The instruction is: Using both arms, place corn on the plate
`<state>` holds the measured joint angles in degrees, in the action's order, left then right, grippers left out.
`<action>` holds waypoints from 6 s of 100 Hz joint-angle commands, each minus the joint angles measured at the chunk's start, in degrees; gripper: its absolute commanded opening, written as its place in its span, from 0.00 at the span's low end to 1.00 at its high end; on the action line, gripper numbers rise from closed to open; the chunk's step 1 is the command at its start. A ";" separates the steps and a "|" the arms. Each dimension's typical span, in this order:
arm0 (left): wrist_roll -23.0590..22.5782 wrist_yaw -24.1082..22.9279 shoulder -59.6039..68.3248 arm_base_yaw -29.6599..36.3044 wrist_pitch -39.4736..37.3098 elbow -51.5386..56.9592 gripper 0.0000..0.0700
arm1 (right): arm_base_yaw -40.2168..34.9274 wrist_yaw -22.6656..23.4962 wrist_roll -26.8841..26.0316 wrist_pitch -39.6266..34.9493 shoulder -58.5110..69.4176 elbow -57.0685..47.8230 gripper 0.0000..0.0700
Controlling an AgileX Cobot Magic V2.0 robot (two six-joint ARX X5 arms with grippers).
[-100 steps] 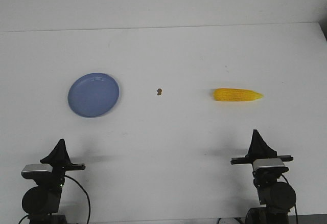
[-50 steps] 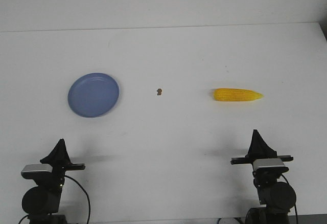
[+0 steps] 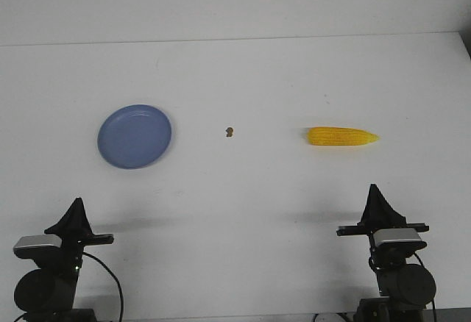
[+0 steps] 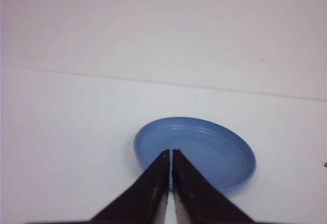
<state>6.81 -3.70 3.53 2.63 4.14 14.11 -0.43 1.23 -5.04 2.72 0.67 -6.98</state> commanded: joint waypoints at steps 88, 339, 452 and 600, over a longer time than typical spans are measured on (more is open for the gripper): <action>0.20 -0.15 38.03 -0.04 38.27 45.11 0.02 | 0.00 0.90 -1.01 -47.01 37.35 -44.81 0.00; 4.81 12.79 106.29 -11.19 23.08 69.05 0.50 | 0.00 0.90 -1.05 -47.82 37.59 -44.81 0.57; 3.76 14.29 108.28 -11.21 23.02 69.05 0.04 | 0.00 0.87 -1.20 -47.80 37.59 -44.81 0.57; 4.17 34.29 92.74 20.02 19.21 50.60 0.01 | 0.02 0.85 -1.16 -47.76 37.64 -44.81 0.57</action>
<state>11.07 31.59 95.61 22.13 23.94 64.84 -0.43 1.91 -5.48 -45.58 38.17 -50.94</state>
